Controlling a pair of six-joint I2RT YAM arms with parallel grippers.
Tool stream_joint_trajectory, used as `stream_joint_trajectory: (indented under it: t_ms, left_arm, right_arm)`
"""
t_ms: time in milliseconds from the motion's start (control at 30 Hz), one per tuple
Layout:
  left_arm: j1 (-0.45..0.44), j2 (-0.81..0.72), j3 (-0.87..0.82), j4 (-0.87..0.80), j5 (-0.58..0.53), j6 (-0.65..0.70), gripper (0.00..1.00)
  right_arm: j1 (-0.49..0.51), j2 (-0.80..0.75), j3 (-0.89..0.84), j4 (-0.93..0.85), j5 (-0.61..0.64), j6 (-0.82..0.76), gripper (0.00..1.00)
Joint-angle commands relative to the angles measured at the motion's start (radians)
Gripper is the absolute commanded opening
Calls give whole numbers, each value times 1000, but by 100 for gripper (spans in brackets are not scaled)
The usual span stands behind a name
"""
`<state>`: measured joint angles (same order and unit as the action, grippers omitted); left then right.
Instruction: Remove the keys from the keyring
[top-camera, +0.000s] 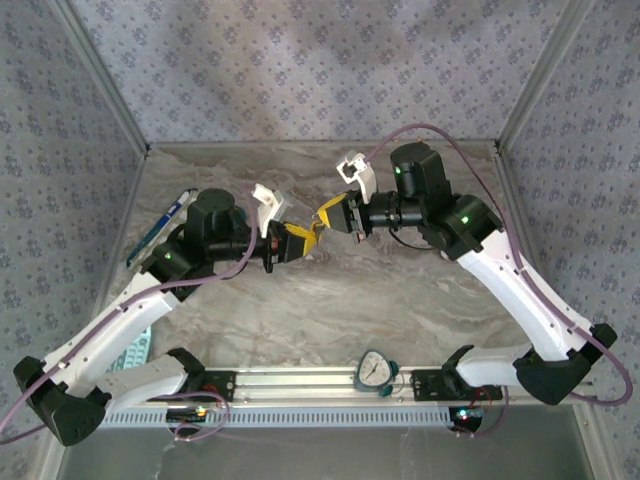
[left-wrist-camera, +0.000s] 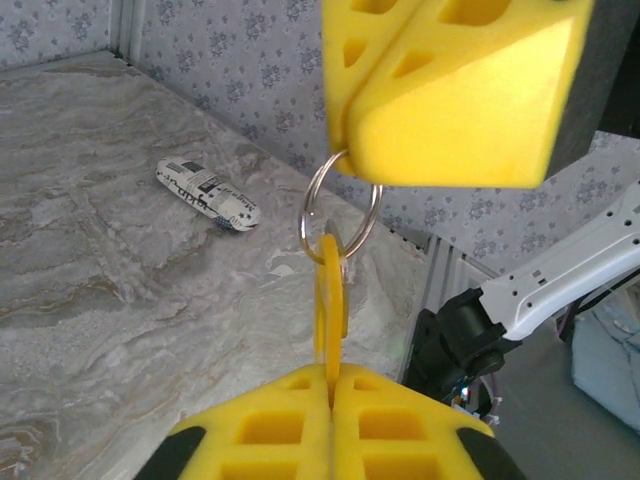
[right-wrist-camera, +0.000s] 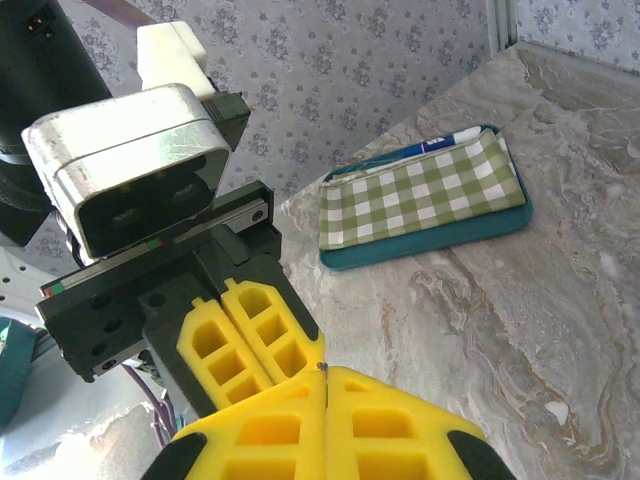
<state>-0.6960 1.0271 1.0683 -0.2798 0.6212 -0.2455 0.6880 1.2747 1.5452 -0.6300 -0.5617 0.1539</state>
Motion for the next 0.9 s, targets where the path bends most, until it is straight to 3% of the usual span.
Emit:
stream_joint_trajectory:
  t_ms: [0,367,600,867]
  left_arm:
    - [-6,-12,30,-50,-13,30,3]
    - [-6,21,141,-250,-116,142,0]
    - [-6,52,198,-339,-107,186,5]
    - [-7,65,179,-311,-38,164,7]
  right_arm:
    - [1,-27,1,14,-12,15,3]
    - [1,-29,-35,-5,6,-10,2]
    - [6,-26,-56,23,5,-4,2]
    - [10,-19,-52,25,-11,3,1]
